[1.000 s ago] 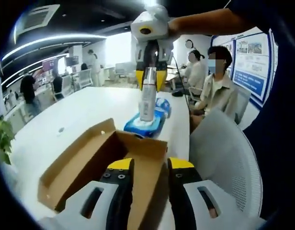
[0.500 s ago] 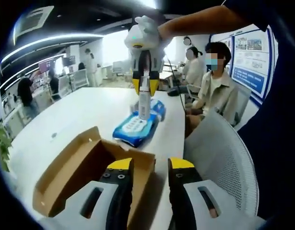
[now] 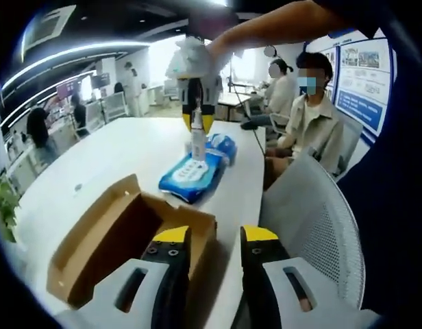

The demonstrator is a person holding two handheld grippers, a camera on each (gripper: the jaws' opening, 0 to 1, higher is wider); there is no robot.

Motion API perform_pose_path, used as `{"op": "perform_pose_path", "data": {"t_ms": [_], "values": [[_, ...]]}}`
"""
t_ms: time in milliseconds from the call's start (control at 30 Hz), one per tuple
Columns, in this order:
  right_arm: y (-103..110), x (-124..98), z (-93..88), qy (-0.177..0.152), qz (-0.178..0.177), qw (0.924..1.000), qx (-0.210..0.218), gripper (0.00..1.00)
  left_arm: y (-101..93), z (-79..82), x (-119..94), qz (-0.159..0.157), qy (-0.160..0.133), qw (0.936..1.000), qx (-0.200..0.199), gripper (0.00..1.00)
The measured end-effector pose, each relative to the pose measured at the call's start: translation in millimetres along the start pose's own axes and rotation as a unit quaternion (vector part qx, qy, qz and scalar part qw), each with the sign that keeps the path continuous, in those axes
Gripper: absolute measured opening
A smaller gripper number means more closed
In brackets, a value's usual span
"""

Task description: Operate the shoe box by opening the lid, removing the specified soft item, and placing it in the target area until the item is outside and the box remains undamaged.

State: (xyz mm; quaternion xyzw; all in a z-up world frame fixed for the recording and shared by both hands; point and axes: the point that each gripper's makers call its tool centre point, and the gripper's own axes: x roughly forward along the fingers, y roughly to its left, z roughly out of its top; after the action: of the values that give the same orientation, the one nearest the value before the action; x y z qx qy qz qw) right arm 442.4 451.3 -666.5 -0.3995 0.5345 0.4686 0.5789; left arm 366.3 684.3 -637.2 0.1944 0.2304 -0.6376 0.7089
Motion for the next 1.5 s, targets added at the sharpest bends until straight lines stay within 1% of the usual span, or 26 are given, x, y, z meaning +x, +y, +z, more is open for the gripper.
{"op": "perform_pose_path", "data": {"t_ms": [200, 267, 367, 467, 633, 867, 967, 1200, 1500], "values": [[-28, 3, -1.3, 0.012, -0.003, 0.9999, -0.001, 0.19, -2.1, -4.3, -2, -0.004, 0.006, 0.9999, -0.009, 0.27], [-36, 5, -5.6, 0.022, -0.003, 0.9997, -0.007, 0.19, -1.7, -4.6, -3, -0.002, 0.008, 0.9999, -0.011, 0.27], [-48, 6, -8.8, 0.026, -0.005, 0.9996, -0.004, 0.19, -0.3, -3.9, -3, 0.000, 0.007, 0.9998, -0.018, 0.27], [-62, 9, -17.9, 0.044, -0.008, 0.9990, -0.001, 0.19, -0.3, -3.4, -2, -0.002, 0.006, 0.9997, -0.022, 0.27], [-76, 15, -24.6, 0.056, -0.010, 0.9984, -0.002, 0.19, 2.4, -4.5, -1, 0.001, 0.010, 0.9996, -0.026, 0.27], [-87, 29, -35.0, 0.076, -0.005, 0.9971, -0.003, 0.19, 4.7, -5.6, 2, 0.001, 0.016, 0.9995, -0.029, 0.27], [-90, 35, -33.8, 0.075, -0.005, 0.9972, -0.001, 0.19, 7.2, -6.7, 2, 0.003, 0.019, 0.9993, -0.031, 0.27], [-92, 52, -26.5, 0.074, -0.002, 0.9972, -0.012, 0.19, 10.9, -9.2, 2, 0.003, 0.024, 0.9991, -0.036, 0.27], [-92, 65, -31.0, 0.076, 0.002, 0.9971, -0.009, 0.19, 13.3, -16.6, 1, 0.005, 0.028, 0.9987, -0.042, 0.27]]}}
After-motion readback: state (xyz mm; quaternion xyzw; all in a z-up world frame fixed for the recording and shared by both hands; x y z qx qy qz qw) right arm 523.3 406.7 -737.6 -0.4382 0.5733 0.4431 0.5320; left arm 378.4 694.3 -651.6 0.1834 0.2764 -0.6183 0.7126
